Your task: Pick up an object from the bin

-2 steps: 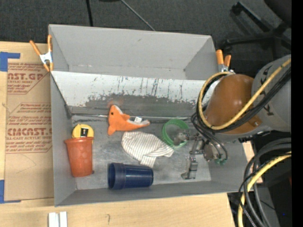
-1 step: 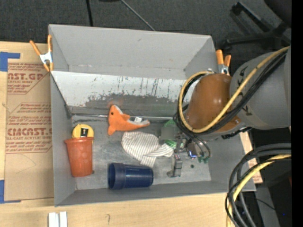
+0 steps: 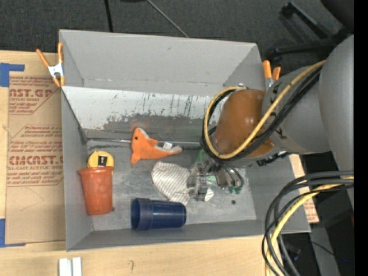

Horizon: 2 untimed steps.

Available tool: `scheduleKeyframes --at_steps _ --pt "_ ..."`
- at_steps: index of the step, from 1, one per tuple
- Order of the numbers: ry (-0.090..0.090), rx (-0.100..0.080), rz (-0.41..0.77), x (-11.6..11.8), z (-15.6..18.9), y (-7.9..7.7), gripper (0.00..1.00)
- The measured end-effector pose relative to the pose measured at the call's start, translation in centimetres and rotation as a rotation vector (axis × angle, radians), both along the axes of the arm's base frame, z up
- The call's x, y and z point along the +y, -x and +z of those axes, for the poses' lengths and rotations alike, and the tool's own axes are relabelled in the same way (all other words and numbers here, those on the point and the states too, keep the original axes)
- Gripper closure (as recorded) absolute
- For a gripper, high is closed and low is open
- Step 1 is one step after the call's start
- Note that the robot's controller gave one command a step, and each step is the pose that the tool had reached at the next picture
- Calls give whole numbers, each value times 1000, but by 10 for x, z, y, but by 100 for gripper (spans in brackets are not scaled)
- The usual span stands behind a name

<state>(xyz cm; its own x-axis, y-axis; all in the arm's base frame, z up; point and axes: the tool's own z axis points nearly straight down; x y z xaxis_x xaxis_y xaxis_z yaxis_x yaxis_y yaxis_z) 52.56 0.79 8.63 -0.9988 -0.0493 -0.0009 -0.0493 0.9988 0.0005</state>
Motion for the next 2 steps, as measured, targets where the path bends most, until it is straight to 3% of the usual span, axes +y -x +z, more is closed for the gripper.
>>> scheduleKeyframes --at_steps 1,2 --pt "0 0 0 0 0 0 100" --pt "1 -2 23 10 139 -11 100"
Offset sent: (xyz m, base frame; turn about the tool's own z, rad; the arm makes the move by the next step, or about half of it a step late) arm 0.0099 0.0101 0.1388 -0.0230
